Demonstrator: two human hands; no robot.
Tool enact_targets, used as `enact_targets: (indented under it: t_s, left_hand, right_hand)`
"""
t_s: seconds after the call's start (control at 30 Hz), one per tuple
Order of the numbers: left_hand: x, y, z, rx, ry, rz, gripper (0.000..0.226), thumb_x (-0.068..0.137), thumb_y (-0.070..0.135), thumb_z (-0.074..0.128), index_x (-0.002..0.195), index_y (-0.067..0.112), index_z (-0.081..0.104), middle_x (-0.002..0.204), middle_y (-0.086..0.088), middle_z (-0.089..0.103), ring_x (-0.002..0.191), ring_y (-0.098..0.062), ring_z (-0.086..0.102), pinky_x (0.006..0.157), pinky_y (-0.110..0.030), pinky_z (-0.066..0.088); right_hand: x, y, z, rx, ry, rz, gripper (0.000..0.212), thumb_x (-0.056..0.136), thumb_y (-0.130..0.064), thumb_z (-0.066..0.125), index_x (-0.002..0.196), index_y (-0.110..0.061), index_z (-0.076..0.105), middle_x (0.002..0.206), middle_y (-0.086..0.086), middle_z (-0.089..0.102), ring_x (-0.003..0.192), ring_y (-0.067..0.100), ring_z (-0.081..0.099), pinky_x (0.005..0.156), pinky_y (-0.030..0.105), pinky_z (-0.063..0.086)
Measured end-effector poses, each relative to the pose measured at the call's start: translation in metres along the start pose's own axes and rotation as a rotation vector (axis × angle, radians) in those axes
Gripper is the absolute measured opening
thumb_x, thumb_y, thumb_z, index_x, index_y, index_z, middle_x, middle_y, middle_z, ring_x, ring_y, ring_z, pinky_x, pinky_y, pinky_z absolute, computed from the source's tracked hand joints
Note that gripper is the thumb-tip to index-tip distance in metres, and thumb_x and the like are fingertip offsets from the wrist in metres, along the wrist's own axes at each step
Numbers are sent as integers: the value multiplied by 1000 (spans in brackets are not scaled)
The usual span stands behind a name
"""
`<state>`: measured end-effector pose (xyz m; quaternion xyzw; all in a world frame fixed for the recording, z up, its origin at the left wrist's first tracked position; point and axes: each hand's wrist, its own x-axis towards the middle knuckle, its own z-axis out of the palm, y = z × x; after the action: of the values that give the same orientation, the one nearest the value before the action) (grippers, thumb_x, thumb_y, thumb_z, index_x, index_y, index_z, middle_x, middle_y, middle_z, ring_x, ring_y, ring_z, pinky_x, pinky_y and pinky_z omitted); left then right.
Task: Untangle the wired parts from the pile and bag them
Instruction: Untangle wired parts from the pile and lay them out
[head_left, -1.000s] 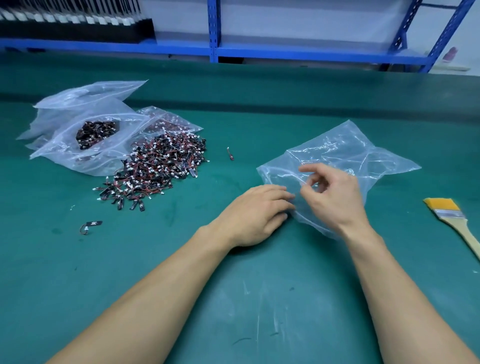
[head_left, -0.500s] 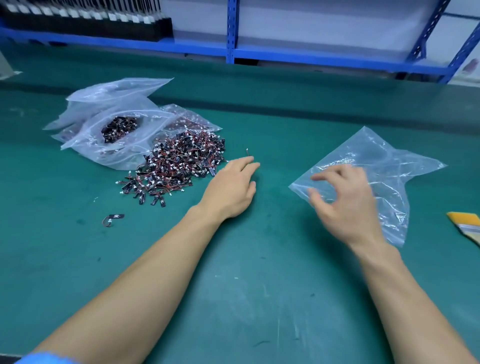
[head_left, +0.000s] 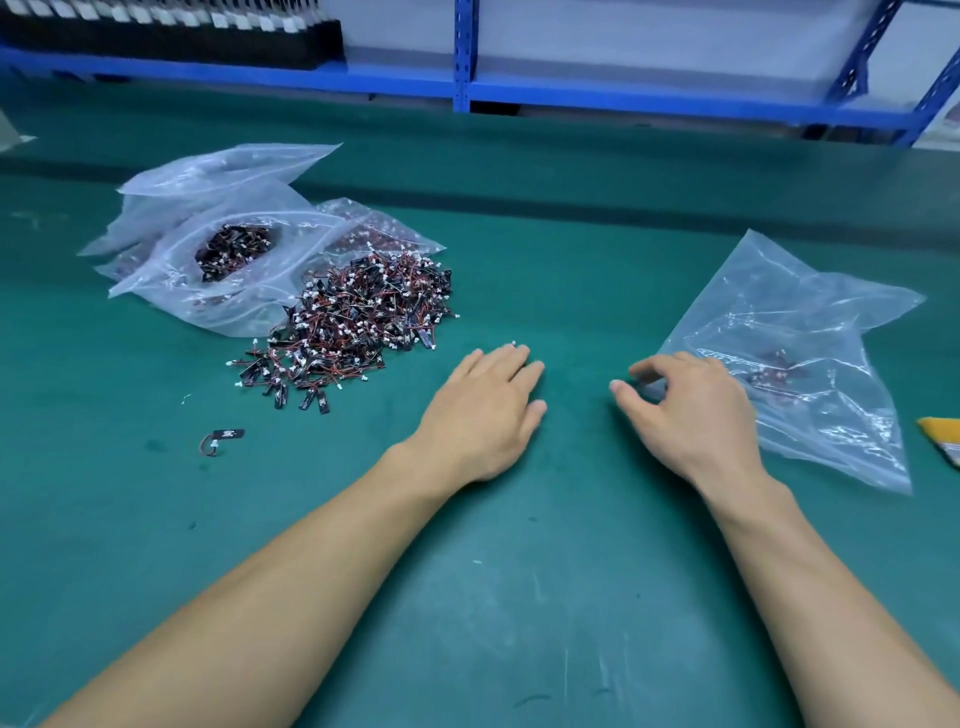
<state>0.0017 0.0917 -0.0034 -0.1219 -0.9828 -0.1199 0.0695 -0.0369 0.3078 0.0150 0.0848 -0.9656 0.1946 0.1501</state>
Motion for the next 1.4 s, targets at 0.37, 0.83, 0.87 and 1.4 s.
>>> enact_targets:
  t_s: [0.37,0.83,0.87,1.4]
  left_hand:
    - [-26,-33,-37,-46,284,-80,37,91,18,59,128,18,61,124,-1,57,112,-26,50,98,-43,43]
    - [8,-92,-45,150,337,-180,34,89,3,66,116,23,73,117,-3,63,106,-30,56,86,-41,41]
    - [8,-93,-47,110,383,-181,29,88,4,68,113,18,75,112,-6,66,102,-33,60,87,-43,45]
    - [-7,-94,-60,-129,868,-192,23,91,2,63,108,9,77,103,-7,74,89,-24,70,81,-33,55]
  right_hand:
    - [-8,-14,0,173,37,-117,24,90,-35,69,109,-21,72,105,-5,69,98,24,55,86,39,47]
    - [-9,-24,10,188,28,-238,19,89,-30,72,105,-21,72,100,-9,67,87,14,50,77,30,40]
    - [-10,-27,11,190,28,-251,18,89,-29,72,104,-20,72,99,-8,68,87,14,50,77,31,41]
    - [-18,-73,35,274,-218,-453,11,92,-33,70,96,-24,76,91,-14,55,91,13,51,84,34,46]
